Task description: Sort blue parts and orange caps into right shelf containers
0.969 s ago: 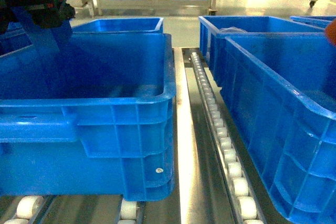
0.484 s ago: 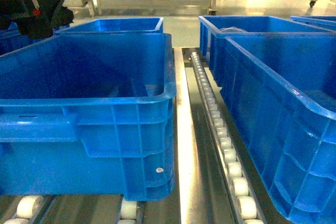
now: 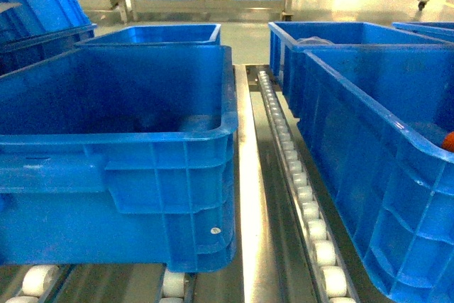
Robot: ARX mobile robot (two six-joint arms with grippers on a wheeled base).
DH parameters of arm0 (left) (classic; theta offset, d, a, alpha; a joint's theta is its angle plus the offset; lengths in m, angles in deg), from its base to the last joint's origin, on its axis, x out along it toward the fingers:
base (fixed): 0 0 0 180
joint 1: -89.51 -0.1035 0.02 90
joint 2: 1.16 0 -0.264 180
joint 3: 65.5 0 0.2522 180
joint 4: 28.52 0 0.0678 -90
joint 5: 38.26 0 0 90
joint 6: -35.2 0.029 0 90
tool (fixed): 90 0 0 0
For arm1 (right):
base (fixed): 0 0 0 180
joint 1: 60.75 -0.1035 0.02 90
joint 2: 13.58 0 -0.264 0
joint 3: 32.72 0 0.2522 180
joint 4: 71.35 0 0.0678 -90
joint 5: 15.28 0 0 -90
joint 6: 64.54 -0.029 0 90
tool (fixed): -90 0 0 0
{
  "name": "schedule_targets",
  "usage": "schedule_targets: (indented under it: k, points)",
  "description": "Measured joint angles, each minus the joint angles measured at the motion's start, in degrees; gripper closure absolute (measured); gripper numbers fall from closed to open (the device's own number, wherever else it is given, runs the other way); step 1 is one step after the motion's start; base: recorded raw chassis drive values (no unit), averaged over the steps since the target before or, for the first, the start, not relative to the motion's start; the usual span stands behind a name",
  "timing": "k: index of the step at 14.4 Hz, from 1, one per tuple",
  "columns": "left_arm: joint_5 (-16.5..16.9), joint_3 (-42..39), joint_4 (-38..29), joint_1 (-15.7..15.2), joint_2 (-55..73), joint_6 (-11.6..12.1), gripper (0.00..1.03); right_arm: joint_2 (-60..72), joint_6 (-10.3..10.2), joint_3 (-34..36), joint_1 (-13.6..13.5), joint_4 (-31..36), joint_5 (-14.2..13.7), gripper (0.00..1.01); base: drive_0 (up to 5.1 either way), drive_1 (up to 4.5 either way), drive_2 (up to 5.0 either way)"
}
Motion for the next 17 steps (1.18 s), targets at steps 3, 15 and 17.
schedule_targets:
  k: [3,15,17]
  points:
    - [2.60,-5.07,3.43,-3.21,-8.44,0.13,1.01,-8.24,-0.17,5.60,0.00,-2.80,0.00,1.00,0.0,0.00,0.0]
    - [2.73,-12.68,27.02,-3.06,-40.48,0.17,1.01,-41.62,-0.22,14.38,0.00,-26.51,0.00,1.00,0.0,0.00,0.0]
    - [2.73,-12.70,31.50,-3.06,-45.37,0.17,1.01,-46.77,-0.22,14.38,0.00,-31.19,0.00,1.00,0.0,0.00,0.0]
